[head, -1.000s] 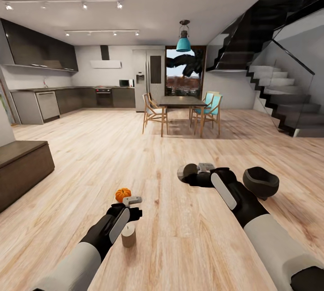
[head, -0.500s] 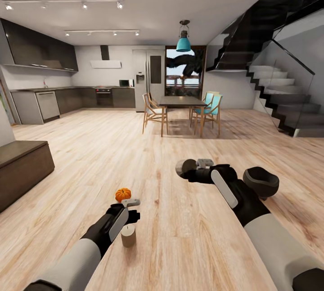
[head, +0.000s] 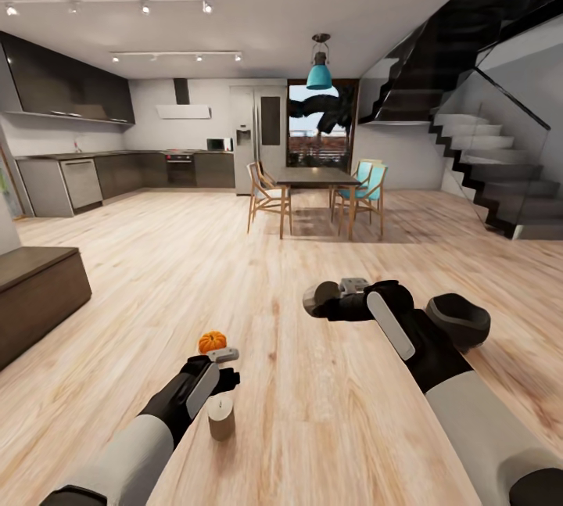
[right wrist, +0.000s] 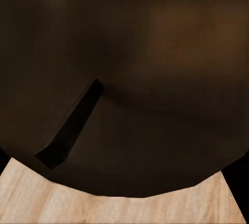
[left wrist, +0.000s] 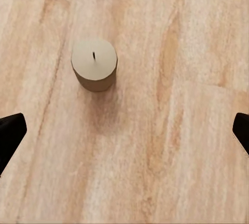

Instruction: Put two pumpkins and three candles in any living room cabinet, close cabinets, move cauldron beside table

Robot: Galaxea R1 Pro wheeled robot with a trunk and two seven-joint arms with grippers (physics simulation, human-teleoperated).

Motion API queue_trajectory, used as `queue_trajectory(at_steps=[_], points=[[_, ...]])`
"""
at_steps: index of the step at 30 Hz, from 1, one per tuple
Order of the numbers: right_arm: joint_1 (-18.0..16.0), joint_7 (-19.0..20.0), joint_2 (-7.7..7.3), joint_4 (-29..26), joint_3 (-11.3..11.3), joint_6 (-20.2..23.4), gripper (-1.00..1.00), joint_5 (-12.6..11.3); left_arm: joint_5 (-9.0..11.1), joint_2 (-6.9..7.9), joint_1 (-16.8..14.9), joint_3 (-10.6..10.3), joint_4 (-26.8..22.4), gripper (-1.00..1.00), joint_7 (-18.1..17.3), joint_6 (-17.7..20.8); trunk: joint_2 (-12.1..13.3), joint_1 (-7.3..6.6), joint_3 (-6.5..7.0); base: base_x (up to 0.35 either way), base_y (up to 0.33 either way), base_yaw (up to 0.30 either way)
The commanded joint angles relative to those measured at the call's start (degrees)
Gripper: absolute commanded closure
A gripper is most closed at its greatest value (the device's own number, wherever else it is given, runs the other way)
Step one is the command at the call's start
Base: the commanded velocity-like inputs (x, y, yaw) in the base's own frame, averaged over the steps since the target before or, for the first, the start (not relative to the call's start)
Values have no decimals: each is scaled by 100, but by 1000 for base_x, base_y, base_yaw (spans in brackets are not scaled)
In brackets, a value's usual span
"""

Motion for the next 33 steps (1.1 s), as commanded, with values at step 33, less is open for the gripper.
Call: queue_trajectory(at_steps=[33], points=[[-5, -50, -6, -6, 8, 13, 100, -38, 51, 41, -434, -20, 1136, -100, 28, 624, -4, 5, -29, 159, 11, 0]])
